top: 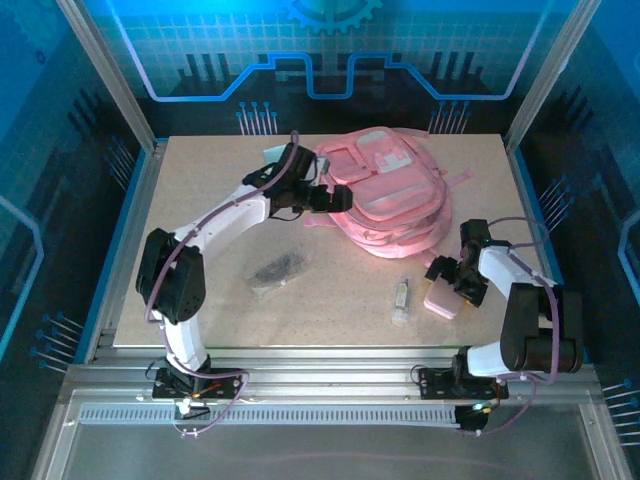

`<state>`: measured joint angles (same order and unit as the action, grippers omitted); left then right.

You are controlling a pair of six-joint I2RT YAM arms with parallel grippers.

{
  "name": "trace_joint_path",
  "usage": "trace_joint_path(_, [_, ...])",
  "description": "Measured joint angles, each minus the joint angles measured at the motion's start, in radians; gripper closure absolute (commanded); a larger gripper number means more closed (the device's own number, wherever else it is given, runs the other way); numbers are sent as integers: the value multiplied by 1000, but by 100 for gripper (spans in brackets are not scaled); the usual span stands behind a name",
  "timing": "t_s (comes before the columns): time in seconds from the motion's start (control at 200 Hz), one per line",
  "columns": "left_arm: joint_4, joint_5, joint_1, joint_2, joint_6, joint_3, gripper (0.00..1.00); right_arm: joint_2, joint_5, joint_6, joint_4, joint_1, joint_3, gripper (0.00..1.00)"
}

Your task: Pack the student bag

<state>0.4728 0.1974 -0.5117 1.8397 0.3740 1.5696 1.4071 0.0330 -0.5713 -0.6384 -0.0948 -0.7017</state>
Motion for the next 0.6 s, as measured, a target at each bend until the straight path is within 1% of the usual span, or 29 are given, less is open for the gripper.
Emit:
trace_joint_path(0.11, [29,-55,-60,41,-89,103,1,-19,-1,1,-6,0,0,21])
trace_joint_path(0.195, [46,-82,-97,93,-148,182,2,-47,-8,0,-20,-1,-3,27])
trace_joint_path(0.28, [69,-98,-117,163,-198,262,5,-84,-16,5,-42,-11,-22,34])
trace_joint_path(0.39, [102,-121,-134,266,-261,372,7,-125,-35,15,-57,-32,-61,34])
trace_joint_path(0.6, [140,-195,-184,438,-386,533,7,-152,-80,35,-76,-79,-131,34])
